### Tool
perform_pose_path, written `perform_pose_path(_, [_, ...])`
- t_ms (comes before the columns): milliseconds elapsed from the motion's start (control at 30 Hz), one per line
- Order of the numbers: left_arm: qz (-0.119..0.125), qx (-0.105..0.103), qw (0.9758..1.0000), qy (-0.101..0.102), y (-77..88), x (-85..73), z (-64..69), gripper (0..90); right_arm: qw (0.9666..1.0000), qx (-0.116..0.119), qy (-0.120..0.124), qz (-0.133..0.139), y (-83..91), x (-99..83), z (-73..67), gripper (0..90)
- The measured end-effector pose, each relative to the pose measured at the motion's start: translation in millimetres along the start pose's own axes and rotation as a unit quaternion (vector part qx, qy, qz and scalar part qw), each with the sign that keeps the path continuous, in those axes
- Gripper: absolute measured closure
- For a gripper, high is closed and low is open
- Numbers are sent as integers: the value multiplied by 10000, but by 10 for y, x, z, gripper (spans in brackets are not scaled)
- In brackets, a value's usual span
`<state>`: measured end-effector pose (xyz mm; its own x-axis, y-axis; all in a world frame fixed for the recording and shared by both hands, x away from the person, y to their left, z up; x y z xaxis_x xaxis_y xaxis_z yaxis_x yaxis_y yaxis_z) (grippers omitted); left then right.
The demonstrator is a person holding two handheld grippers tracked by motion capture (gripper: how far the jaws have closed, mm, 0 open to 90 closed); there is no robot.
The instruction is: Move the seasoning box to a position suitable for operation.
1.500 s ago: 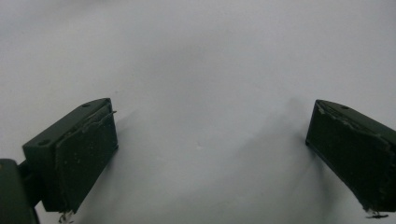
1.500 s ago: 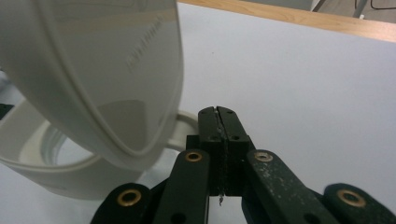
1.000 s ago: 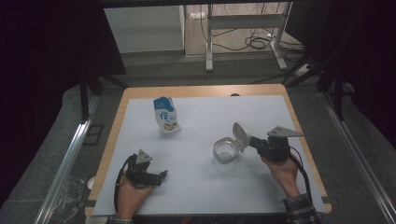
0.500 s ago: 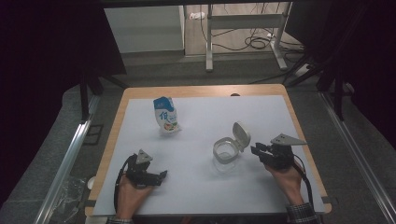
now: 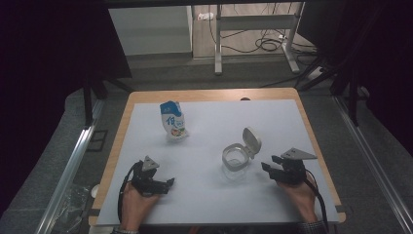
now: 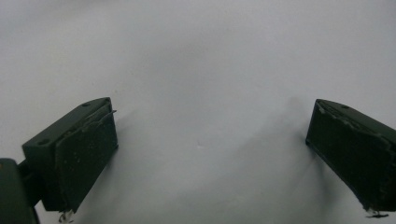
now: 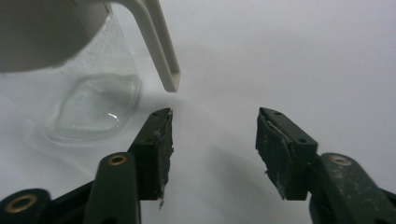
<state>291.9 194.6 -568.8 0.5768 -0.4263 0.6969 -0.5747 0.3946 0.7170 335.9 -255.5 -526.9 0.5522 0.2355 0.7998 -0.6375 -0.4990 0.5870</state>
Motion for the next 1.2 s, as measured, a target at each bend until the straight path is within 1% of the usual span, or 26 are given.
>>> perform_pose_path(67, [2,-6,10000,-19,0,0,-4,20,10000,-5,29,-61,-6,-36,6,405])
perform_pose_path(167, [6,-10,10000,-18,0,0,-5,19,9999,-36,88,-89,-10,-64,9,376])
perform_pose_path(267, [11,-8,10000,-17,0,0,-4,19,9999,1,118,-125,-12,-81,13,344])
perform_pose_path(333, [10,-8,10000,-17,0,0,-4,19,9997,5,179,-171,-26,-97,10,315])
perform_pose_path(433, [10,-12,10000,-14,1,0,-5,19,9990,-112,281,-336,-56,-128,4,275])
perform_pose_path(500, [8,-16,10000,-10,1,1,-5,19,9985,-113,307,-450,-72,-132,4,253])
perform_pose_path(567, [7,-16,10000,-12,2,1,-5,19,9980,-125,276,-563,-91,-135,9,235])
perform_pose_path(633, [4,-18,10000,-13,2,2,-5,20,9976,-137,314,-597,-98,-138,1,228])
perform_pose_path(733, [4,-30,10000,-18,4,6,-9,22,9967,-238,452,-627,-109,-146,-28,222])
perform_pose_path(800, [7,-31,10000,-37,8,14,-18,28,9969,-229,438,-618,-109,-147,-25,222])
perform_pose_path(900, [-26,51,10000,-44,21,40,-52,41,9968,-233,453,-609,-110,-150,-26,222])
perform_pose_path(933, [-1,77,10000,-25,30,53,-66,41,9969,-232,453,-607,-109,-151,-26,222])
perform_pose_path(1033, [104,71,9999,27,74,95,-116,42,9969,-233,449,-604,-109,-152,-27,223])
perform_pose_path(1067, [148,56,9999,13,88,107,-137,44,9969,-234,451,-603,-109,-153,-27,222])
perform_pose_path(1100, [215,-9,9998,54,101,127,-164,47,9969,-234,449,-601,-109,-153,-27,222])
perform_pose_path(1200, [267,-51,9996,73,108,144,-186,53,9969,-234,451,-597,-109,-154,-26,222])
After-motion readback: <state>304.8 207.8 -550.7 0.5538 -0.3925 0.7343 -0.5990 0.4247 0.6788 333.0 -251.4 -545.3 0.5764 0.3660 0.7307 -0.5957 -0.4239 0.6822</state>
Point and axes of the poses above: each handheld gripper's, and its own axes: y roughly backward along the jaws, x roughly out of its top, z roughly to its right, the point moved 2 cm from there along -y, roughly forward along the jaws, and after that the axes turned 6 degrees about -y, right-handed, at the moved point
